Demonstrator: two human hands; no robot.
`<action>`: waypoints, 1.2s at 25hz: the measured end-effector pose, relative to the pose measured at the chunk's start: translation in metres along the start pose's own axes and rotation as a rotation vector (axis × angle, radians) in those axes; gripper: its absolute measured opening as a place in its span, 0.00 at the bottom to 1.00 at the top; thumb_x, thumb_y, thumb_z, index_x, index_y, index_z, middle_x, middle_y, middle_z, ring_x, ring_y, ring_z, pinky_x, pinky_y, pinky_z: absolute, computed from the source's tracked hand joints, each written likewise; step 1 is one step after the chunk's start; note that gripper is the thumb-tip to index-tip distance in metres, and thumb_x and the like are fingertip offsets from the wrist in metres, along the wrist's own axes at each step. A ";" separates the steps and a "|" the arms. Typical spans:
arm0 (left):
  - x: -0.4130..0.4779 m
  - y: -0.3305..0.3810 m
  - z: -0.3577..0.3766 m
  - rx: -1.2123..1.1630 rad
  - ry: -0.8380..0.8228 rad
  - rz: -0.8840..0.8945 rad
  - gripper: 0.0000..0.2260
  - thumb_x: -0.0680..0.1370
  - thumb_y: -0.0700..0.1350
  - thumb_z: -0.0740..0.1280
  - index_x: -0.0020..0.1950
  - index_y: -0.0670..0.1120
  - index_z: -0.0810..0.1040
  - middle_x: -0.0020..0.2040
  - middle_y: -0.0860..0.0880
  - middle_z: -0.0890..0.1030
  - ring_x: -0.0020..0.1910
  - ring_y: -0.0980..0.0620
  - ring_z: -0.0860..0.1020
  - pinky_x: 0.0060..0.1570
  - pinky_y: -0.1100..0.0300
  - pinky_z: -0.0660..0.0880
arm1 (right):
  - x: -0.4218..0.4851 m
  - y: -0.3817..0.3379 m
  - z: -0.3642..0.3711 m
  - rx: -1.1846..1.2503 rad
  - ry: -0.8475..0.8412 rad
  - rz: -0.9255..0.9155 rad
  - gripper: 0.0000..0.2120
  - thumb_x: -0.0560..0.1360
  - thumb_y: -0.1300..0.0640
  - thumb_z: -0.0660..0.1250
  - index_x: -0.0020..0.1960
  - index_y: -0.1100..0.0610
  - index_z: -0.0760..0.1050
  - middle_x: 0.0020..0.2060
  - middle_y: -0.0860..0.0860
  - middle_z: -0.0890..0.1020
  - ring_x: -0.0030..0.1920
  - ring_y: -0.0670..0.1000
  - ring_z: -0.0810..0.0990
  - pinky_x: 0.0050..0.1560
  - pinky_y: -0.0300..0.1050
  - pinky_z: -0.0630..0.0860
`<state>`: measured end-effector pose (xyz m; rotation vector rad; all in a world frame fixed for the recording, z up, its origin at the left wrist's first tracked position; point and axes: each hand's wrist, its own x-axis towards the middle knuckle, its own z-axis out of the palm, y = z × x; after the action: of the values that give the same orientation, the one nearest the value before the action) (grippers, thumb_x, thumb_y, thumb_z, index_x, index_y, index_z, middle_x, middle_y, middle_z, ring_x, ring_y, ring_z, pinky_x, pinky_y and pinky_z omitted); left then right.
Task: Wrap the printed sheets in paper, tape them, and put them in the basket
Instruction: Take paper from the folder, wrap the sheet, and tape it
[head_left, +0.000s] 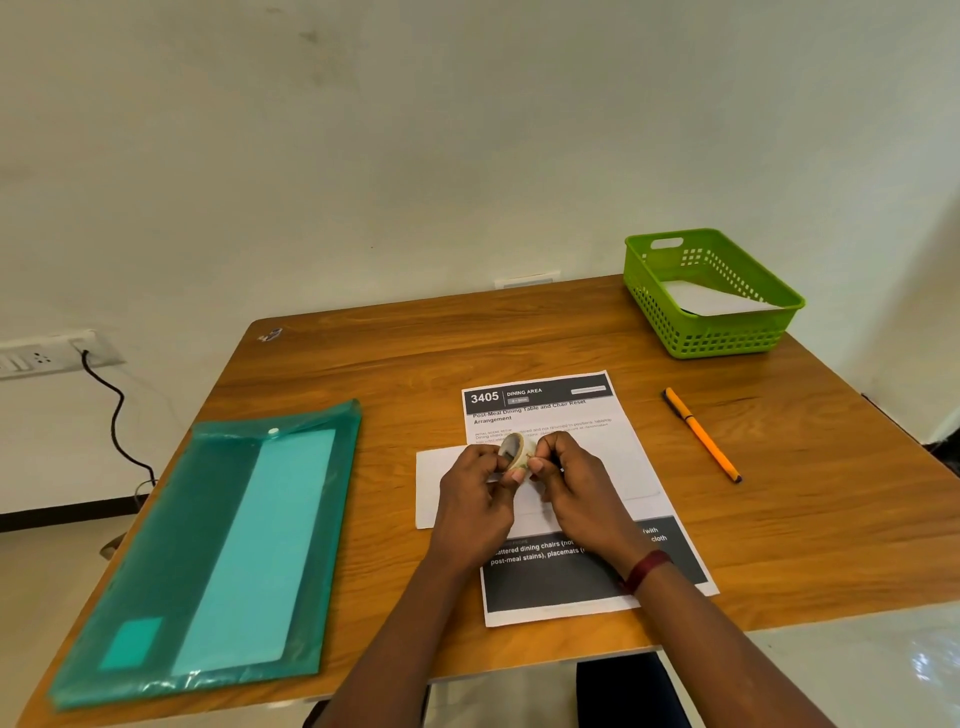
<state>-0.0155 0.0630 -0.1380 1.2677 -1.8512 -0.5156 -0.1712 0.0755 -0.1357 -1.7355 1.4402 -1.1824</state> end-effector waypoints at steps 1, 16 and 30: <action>0.000 0.000 0.001 0.012 0.010 -0.004 0.03 0.77 0.43 0.70 0.47 0.44 0.81 0.48 0.50 0.79 0.45 0.59 0.74 0.43 0.74 0.67 | 0.000 -0.001 0.001 -0.013 0.000 -0.005 0.05 0.81 0.58 0.62 0.46 0.54 0.70 0.36 0.47 0.76 0.37 0.46 0.75 0.40 0.49 0.75; -0.001 -0.001 -0.001 -0.051 -0.049 -0.029 0.05 0.80 0.49 0.67 0.48 0.48 0.77 0.46 0.51 0.77 0.46 0.60 0.73 0.41 0.72 0.66 | -0.002 -0.001 0.000 0.111 0.073 0.010 0.12 0.78 0.58 0.67 0.59 0.52 0.69 0.40 0.49 0.81 0.43 0.46 0.81 0.43 0.42 0.78; 0.001 -0.001 -0.004 -0.138 -0.134 -0.088 0.03 0.82 0.45 0.62 0.53 0.48 0.75 0.51 0.52 0.75 0.50 0.60 0.73 0.47 0.62 0.72 | -0.003 0.000 -0.005 0.124 0.306 -0.044 0.04 0.73 0.61 0.73 0.44 0.53 0.79 0.43 0.45 0.81 0.47 0.46 0.81 0.40 0.47 0.79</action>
<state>-0.0119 0.0618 -0.1361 1.2520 -1.8404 -0.7797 -0.1758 0.0787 -0.1339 -1.5582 1.4692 -1.5808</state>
